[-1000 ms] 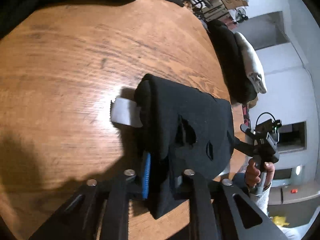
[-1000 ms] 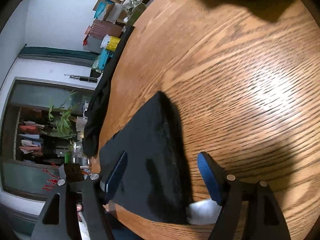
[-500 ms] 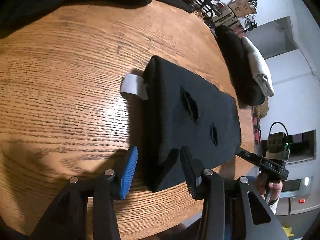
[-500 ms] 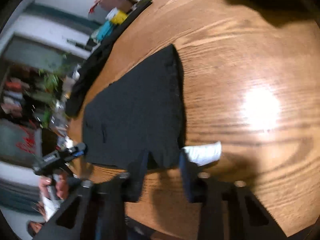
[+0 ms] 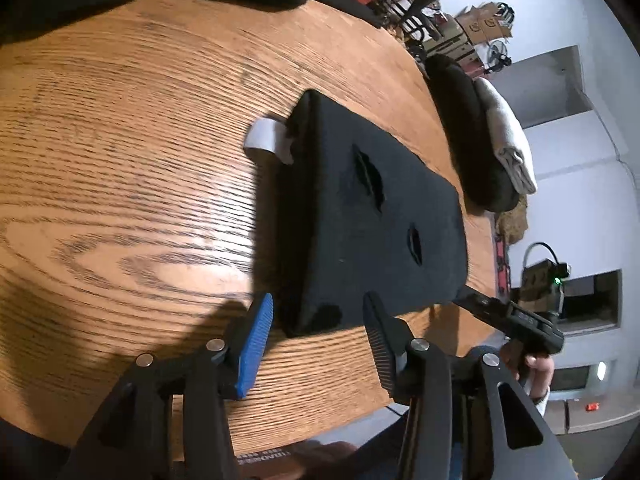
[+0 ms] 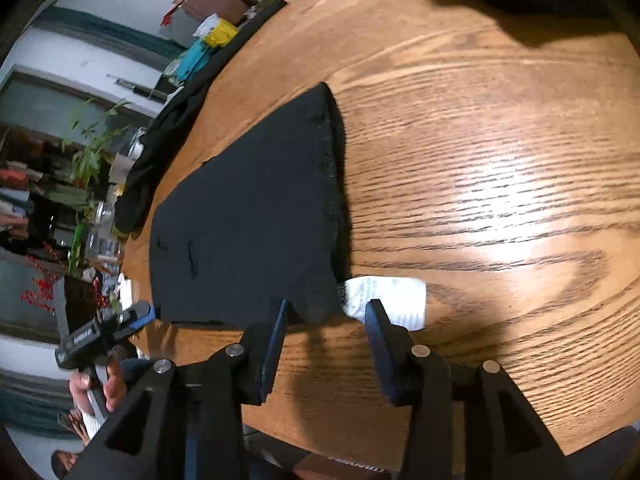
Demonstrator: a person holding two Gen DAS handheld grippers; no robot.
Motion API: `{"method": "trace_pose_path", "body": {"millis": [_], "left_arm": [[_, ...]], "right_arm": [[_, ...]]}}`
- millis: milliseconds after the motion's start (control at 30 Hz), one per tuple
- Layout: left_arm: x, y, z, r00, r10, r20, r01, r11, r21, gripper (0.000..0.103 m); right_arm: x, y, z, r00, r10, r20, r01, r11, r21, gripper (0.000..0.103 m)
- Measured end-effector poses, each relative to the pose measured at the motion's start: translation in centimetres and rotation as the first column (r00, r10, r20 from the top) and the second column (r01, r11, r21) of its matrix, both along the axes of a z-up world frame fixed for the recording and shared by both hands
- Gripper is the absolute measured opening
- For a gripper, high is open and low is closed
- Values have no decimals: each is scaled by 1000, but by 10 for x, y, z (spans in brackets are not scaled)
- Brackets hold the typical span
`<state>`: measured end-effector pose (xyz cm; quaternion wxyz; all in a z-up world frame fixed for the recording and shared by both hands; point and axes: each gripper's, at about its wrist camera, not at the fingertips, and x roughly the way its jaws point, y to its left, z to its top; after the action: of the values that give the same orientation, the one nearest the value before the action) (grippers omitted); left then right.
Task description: Fold clothes
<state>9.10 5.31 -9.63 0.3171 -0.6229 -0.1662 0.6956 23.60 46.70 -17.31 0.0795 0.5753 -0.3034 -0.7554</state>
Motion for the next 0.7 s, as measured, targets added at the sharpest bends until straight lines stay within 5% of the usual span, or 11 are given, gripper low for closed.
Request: {"method": "trace_pose_path", "body": {"millis": [33, 133, 300, 433, 533, 700], "left_arm": [[0, 2, 1, 1000, -9, -6, 9, 1000, 1, 46], [3, 4, 12, 998, -38, -55, 36, 998, -42, 10], [7, 1, 47, 990, -31, -139, 38, 998, 45, 8], [19, 1, 44, 991, -36, -126, 44, 997, 62, 7], [25, 0, 29, 995, -40, -96, 42, 999, 14, 7], [24, -14, 0, 1000, -19, -3, 18, 995, -97, 7]], "right_arm": [[-2, -1, -2, 1000, 6, 4, -6, 1000, -6, 37], [-9, -7, -2, 999, 41, 18, -40, 999, -16, 14], [-23, -6, 44, 996, 85, -42, -83, 995, 55, 5], [-29, -5, 76, 987, 129, -93, -119, 987, 105, 4], [-26, -1, 67, 989, 131, -71, -122, 986, 113, 4], [-13, 9, 8, 989, 120, 90, -129, 987, 96, 7]]}}
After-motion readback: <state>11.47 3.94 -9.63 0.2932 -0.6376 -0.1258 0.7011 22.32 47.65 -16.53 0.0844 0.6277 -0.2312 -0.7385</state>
